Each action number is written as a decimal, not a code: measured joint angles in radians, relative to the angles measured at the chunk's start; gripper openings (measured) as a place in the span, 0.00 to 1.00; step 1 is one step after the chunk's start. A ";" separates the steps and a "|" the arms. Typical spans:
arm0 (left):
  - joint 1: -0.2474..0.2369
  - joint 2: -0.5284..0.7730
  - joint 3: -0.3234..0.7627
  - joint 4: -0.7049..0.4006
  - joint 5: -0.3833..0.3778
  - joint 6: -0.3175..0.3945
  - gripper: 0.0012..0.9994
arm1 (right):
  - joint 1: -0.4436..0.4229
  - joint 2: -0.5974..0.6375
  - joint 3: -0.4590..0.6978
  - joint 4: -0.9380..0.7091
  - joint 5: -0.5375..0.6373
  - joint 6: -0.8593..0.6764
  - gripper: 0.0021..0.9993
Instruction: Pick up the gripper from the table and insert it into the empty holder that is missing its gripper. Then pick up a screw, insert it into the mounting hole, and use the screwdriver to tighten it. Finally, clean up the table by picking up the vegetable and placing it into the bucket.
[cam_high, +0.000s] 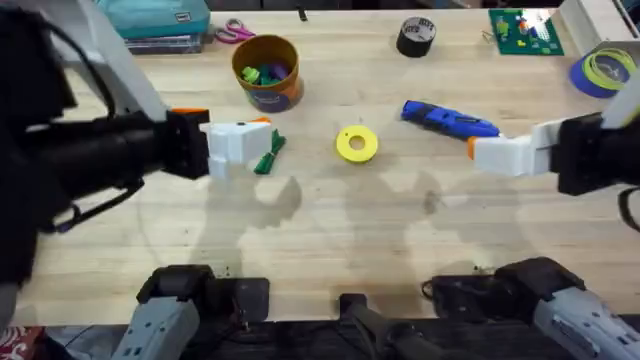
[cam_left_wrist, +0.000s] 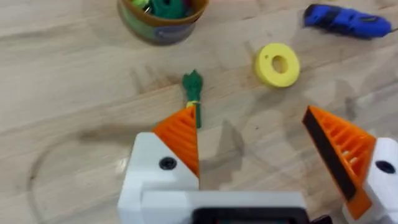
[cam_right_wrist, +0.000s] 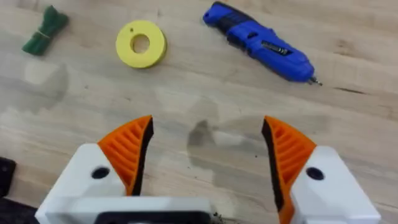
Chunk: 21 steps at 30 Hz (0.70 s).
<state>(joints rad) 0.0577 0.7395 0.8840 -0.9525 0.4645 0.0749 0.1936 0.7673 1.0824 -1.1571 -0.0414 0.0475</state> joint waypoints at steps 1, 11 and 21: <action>0.000 0.018 0.005 -0.001 -0.011 0.000 0.99 | 0.000 0.000 -0.010 -0.002 0.000 -0.002 1.00; 0.000 0.155 0.011 0.002 -0.043 0.004 0.99 | 0.000 0.000 -0.025 -0.002 0.003 -0.003 1.00; -0.199 0.316 0.130 -0.126 -0.237 -0.058 0.99 | 0.000 0.000 -0.025 0.005 0.003 -0.003 1.00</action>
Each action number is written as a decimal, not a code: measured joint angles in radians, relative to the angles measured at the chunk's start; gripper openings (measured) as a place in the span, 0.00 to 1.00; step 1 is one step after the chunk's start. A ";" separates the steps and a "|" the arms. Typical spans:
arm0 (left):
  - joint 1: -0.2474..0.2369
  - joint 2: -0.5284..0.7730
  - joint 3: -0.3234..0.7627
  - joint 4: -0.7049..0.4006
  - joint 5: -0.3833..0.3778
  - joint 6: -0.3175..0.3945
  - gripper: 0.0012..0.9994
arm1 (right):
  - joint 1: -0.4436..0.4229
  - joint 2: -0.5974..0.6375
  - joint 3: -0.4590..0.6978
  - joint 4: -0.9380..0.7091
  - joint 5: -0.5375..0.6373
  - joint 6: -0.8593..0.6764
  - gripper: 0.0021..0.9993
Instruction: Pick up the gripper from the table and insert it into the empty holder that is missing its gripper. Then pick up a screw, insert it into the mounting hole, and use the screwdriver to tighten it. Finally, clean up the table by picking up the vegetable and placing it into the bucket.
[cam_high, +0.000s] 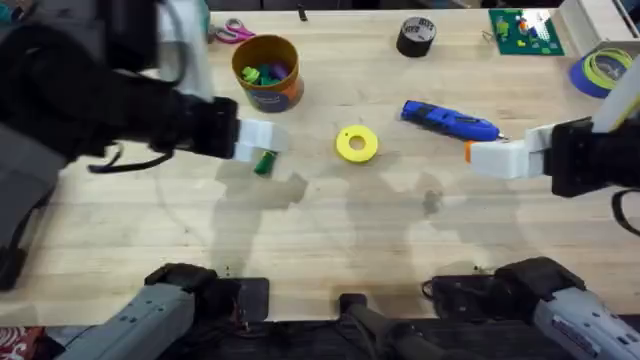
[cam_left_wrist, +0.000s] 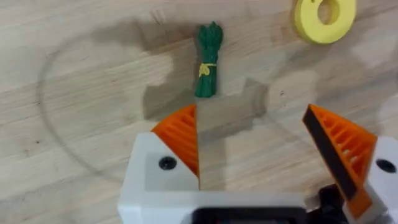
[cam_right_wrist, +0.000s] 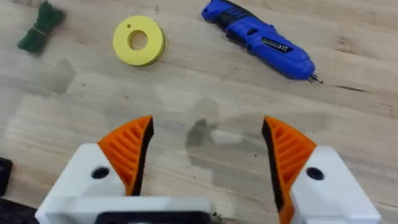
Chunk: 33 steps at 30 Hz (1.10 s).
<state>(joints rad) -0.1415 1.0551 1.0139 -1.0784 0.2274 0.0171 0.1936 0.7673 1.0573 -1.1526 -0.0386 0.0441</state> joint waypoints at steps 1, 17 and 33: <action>-0.035 0.015 0.005 -0.002 -0.032 -0.022 0.99 | 0.000 0.000 0.000 0.000 0.000 0.000 1.00; -0.205 0.310 0.009 0.059 -0.269 -0.198 0.99 | 0.000 0.000 0.000 0.000 0.000 0.000 1.00; -0.139 0.518 0.009 0.206 -0.223 -0.057 0.99 | 0.000 0.000 0.000 0.000 0.000 0.000 1.00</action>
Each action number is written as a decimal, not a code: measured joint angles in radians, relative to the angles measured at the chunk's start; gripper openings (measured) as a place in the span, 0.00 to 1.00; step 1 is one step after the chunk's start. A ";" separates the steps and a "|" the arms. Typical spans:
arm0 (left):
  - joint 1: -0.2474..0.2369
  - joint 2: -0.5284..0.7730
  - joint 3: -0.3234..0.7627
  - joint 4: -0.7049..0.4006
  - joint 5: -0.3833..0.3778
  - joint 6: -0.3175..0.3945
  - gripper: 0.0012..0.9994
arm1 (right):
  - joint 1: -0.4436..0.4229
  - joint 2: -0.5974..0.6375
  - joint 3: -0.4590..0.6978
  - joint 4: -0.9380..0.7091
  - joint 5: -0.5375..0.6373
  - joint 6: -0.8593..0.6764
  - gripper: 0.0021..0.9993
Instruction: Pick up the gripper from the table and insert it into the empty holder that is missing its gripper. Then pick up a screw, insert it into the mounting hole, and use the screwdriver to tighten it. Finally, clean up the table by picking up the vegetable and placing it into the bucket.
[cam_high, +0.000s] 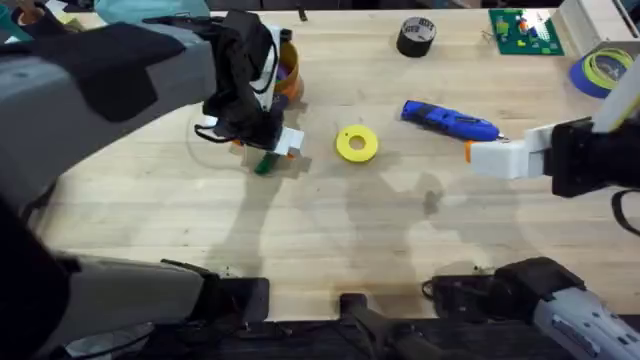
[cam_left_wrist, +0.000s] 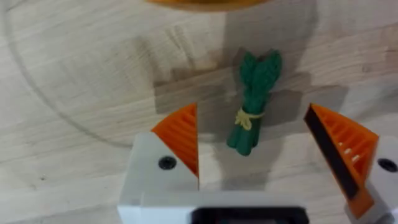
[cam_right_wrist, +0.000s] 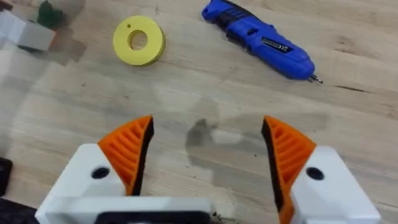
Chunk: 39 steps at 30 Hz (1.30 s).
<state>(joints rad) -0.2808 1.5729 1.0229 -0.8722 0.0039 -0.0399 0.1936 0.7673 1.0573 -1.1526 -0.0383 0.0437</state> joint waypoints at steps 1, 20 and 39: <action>0.000 0.009 0.000 0.005 0.005 0.009 1.00 | 0.000 0.000 0.000 0.000 0.000 0.000 1.00; 0.000 0.087 0.001 0.031 0.030 0.046 0.02 | 0.000 0.000 0.000 0.000 0.000 0.000 1.00; 0.000 -0.240 0.096 -0.002 0.032 -0.022 0.01 | 0.000 0.000 0.000 0.000 0.000 0.000 1.00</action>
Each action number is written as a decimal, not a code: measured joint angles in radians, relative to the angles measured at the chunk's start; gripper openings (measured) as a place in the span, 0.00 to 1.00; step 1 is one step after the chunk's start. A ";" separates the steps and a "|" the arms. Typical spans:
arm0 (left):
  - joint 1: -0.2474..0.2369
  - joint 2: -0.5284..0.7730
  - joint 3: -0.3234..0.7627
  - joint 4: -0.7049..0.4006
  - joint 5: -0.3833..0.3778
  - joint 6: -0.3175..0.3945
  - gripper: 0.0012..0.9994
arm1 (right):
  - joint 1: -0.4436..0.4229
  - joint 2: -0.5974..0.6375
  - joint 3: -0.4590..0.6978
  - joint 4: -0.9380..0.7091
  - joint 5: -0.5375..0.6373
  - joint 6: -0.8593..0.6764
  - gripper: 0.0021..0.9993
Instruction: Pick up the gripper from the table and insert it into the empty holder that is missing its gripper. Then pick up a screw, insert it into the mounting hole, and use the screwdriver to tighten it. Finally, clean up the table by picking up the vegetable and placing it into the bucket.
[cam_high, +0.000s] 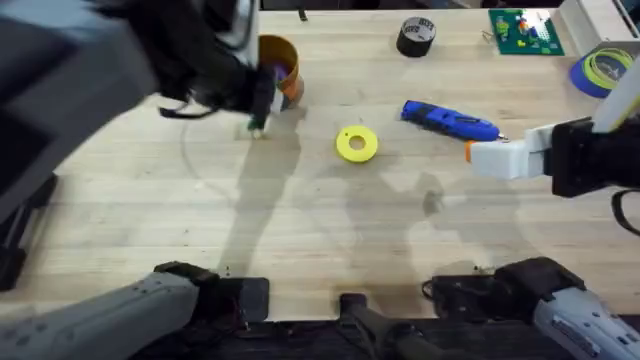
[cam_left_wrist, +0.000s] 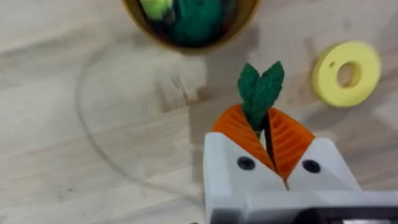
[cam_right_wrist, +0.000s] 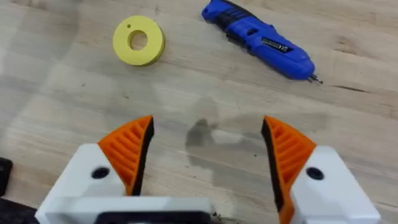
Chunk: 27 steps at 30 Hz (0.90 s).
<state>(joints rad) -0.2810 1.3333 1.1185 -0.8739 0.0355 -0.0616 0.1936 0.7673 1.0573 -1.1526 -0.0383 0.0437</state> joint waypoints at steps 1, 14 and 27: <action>0.000 -0.025 0.015 0.005 -0.005 0.000 0.01 | 0.000 0.000 0.000 0.000 0.000 0.000 1.00; 0.000 -0.022 0.062 0.260 -0.110 0.002 0.01 | 0.000 0.000 0.000 0.000 0.000 0.000 1.00; 0.038 0.230 0.062 0.511 -0.146 0.005 0.01 | 0.000 0.000 0.000 0.000 0.000 0.000 1.00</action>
<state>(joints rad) -0.2429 1.5631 1.1801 -0.3629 -0.1104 -0.0566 0.1936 0.7673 1.0573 -1.1526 -0.0383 0.0437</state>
